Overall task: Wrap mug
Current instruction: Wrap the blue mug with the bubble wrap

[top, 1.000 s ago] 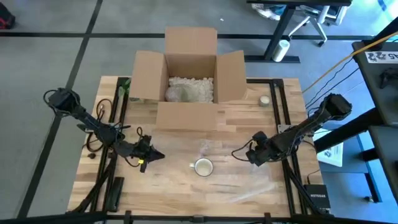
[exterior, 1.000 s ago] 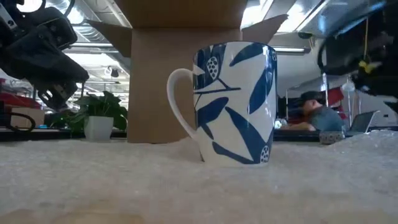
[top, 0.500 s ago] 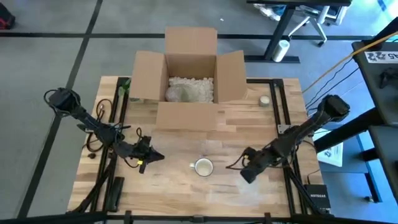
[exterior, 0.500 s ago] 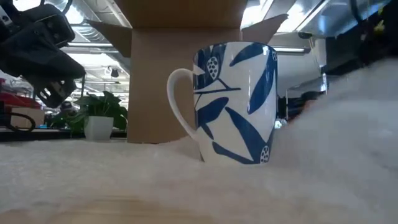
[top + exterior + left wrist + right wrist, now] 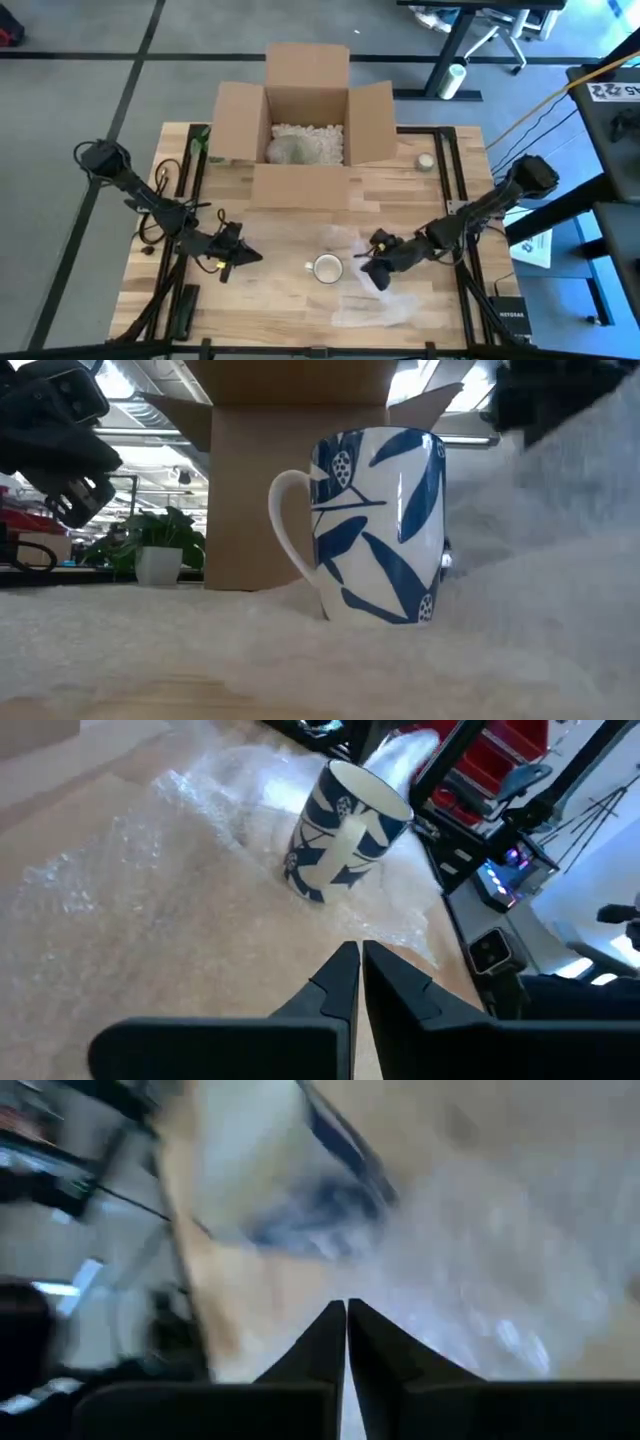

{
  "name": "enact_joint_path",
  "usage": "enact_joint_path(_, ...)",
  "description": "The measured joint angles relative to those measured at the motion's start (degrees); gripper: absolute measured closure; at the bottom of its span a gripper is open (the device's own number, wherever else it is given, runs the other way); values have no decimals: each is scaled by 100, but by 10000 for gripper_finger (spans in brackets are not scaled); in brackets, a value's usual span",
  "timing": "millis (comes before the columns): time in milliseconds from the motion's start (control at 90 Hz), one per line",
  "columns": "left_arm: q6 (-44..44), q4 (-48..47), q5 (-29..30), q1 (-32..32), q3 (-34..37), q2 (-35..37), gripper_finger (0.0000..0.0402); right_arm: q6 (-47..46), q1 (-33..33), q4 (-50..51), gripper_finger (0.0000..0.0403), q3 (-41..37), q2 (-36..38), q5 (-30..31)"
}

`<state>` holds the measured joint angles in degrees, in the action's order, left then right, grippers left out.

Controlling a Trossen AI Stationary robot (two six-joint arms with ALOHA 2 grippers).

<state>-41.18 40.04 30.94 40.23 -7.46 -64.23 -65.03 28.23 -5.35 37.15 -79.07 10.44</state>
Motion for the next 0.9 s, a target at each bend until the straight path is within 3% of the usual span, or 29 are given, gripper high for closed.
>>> enact_joint_path(211,-41,11,197,166,0,0,402,528,-328,-547,403,4,-2,-231)
enact_joint_path(444,-82,-36,306,346,0,0,402,-471,-251,2053,403,-13,-7,402)
enact_joint_path(656,-53,-39,438,442,0,0,402,-521,-116,2334,403,2,179,819)
enact_joint_path(900,-42,-46,445,441,0,0,402,-740,-85,3909,403,142,849,968)
